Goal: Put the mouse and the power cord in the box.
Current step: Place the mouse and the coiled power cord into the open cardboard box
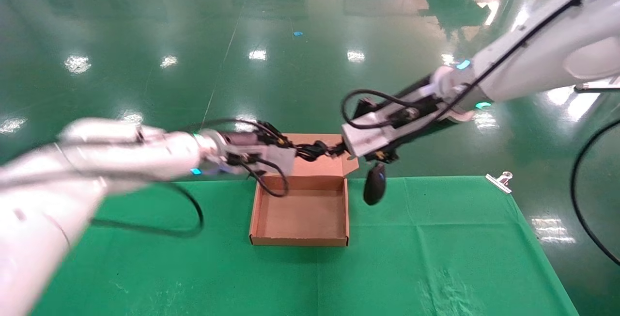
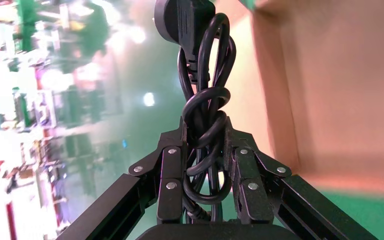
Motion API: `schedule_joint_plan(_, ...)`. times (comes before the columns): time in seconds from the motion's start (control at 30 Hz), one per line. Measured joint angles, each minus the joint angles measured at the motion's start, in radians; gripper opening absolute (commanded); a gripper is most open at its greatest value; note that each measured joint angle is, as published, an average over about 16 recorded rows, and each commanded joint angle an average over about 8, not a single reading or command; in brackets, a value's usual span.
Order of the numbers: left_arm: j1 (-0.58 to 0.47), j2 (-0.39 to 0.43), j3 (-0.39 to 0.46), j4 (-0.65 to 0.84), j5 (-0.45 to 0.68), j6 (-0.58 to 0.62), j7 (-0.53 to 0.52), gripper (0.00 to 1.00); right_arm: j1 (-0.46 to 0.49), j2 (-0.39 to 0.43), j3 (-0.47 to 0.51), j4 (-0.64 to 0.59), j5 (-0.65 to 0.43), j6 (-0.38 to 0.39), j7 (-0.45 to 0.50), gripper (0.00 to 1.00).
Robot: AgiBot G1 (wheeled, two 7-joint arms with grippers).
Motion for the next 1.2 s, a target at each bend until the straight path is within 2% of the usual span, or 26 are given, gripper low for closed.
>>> schedule_joint_plan(0.07,0.042,0.001,0.026,-0.041,-0.015,-0.048,-0.017,0.0,0.002,0.005,0.0,-0.027,0.004,-0.009,-0.02,0.0)
schedule_joint_plan(0.1,0.059,0.002,0.041,-0.059,-0.023,-0.068,-0.027,0.06,0.003,0.007,0.0,-0.041,0.006,-0.014,-0.031,0.0)
schedule_joint_plan(0.33,0.119,0.001,0.162,-0.132,-0.059,-0.148,-0.1,0.91,0.002,0.013,0.006,-0.116,0.018,-0.029,-0.092,0.0)
schedule_joint_plan(0.37,0.121,0.001,0.179,-0.137,-0.062,-0.157,-0.11,0.98,0.001,0.012,0.007,-0.124,0.019,-0.03,-0.099,0.0)
schedule_joint_plan(0.4,0.122,0.001,0.195,-0.141,-0.066,-0.166,-0.119,1.0,0.0,0.012,0.008,-0.132,0.021,-0.03,-0.105,0.0)
schedule_joint_plan(0.83,0.1,-0.002,0.346,-0.162,-0.131,-0.221,-0.197,1.0,-0.018,-0.007,0.013,-0.18,0.035,-0.036,-0.145,0.0)
schedule_joint_plan(1.03,0.075,-0.008,0.375,-0.157,-0.186,-0.202,-0.221,1.0,-0.023,-0.018,0.01,-0.159,0.037,-0.031,-0.13,0.0)
schedule_joint_plan(1.2,0.041,-0.034,0.365,-0.139,-0.259,-0.129,-0.223,1.0,-0.037,-0.029,-0.001,-0.097,0.04,-0.011,-0.091,0.0)
